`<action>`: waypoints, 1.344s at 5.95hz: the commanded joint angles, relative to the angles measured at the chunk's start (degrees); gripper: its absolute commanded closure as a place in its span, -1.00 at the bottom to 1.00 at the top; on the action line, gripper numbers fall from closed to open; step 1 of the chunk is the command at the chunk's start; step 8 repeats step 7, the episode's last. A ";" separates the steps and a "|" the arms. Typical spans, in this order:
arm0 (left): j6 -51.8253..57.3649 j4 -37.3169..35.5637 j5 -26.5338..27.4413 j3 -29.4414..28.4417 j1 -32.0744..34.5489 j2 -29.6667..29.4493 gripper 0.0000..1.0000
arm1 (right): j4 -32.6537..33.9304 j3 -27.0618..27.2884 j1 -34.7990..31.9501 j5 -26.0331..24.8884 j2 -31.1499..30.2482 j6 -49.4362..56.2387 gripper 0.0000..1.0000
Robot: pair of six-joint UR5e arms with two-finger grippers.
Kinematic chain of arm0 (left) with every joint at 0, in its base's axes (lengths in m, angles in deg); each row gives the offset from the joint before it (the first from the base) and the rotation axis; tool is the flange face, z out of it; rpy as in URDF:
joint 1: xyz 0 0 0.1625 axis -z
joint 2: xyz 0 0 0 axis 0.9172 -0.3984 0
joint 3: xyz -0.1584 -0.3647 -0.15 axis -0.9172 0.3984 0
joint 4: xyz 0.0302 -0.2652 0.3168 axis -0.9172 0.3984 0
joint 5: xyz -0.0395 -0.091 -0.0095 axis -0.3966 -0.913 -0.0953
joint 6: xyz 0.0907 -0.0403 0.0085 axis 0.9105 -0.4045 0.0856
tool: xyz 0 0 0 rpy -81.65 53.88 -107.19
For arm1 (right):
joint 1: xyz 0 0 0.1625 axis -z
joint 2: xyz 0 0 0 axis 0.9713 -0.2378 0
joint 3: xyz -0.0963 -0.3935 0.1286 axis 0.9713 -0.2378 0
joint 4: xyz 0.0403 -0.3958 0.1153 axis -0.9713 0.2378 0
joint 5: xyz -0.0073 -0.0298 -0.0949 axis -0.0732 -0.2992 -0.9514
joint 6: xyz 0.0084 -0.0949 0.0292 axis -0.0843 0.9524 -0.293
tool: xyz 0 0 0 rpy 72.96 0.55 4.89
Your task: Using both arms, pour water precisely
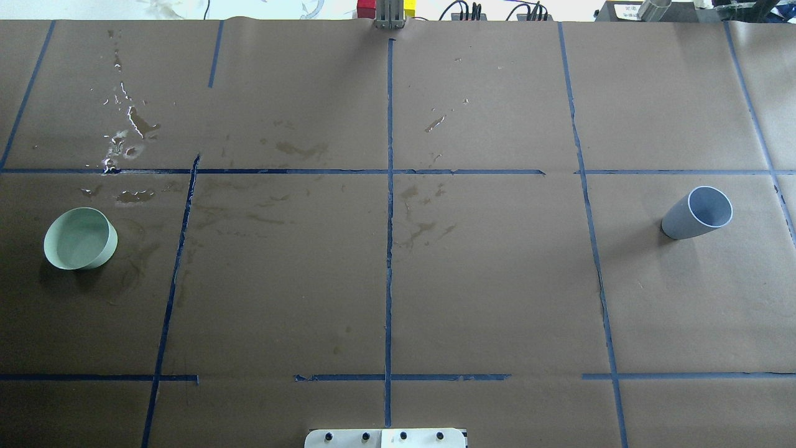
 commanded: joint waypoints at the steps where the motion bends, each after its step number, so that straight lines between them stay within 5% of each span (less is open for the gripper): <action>1: 0.08 0.45 2.40 -0.21 -0.13 1.83 -1.00 | 0.55 1.89 -2.14 -0.17 -2.98 0.40 -1.00; 4: -0.10 0.45 4.45 2.76 -0.05 2.10 -1.00 | -1.29 8.54 -8.97 0.27 -11.94 4.33 -1.00; 8: 0.17 -0.52 4.44 8.57 0.04 2.63 -1.00 | -0.94 4.98 -9.18 -0.78 -11.17 4.01 -1.00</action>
